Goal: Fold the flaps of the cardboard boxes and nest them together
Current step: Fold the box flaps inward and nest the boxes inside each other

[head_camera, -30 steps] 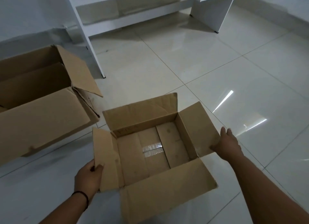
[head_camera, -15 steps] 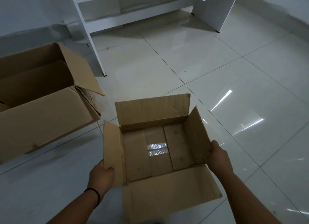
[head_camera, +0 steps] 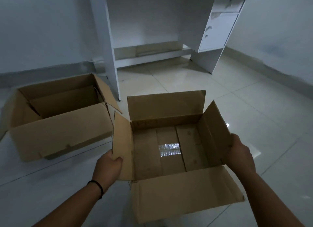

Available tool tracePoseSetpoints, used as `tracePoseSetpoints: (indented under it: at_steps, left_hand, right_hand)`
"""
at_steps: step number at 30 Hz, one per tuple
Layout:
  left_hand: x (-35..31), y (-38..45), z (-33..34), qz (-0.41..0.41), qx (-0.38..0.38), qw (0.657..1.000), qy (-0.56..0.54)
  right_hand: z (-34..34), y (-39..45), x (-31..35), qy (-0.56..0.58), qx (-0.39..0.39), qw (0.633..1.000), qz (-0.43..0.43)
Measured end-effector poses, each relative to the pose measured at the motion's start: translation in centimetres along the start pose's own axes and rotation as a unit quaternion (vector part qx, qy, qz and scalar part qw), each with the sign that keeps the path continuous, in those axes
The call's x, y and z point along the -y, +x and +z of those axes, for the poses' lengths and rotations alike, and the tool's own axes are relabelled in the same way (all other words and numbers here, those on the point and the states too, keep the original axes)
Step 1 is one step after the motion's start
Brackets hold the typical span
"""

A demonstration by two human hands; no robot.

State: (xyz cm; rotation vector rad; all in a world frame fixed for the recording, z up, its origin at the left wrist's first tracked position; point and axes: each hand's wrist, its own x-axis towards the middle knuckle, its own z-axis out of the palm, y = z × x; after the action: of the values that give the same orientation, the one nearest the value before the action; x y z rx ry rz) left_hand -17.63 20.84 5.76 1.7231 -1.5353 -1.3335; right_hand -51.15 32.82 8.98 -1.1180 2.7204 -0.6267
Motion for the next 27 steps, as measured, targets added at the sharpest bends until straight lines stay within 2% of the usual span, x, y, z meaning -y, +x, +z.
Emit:
tracePoseSetpoints:
  at_steps: [7,14,20,27]
  left_hand:
    - [-2.4,-6.0,-7.3,0.082,-0.053,0.995,-0.025]
    - [-4.5,-8.8,-15.9,0.135,-0.134,0.982,-0.013]
    - [-5.8,-7.5,-24.0,0.164,-0.204,0.965,-0.023]
    - [-6.9,-0.4,-33.5,0.163,-0.243,0.954,-0.063]
  right_hand:
    - [-7.2,-5.2,4.0,0.026,-0.050,0.997,-0.055]
    - [-10.9,-8.8,10.9,0.056,-0.090,0.984,-0.145]
    - [-10.8,-8.6,19.6,0.085,-0.092,0.972,-0.201]
    - [-6.8,-4.0,32.5,0.089,-0.101,0.956,-0.261]
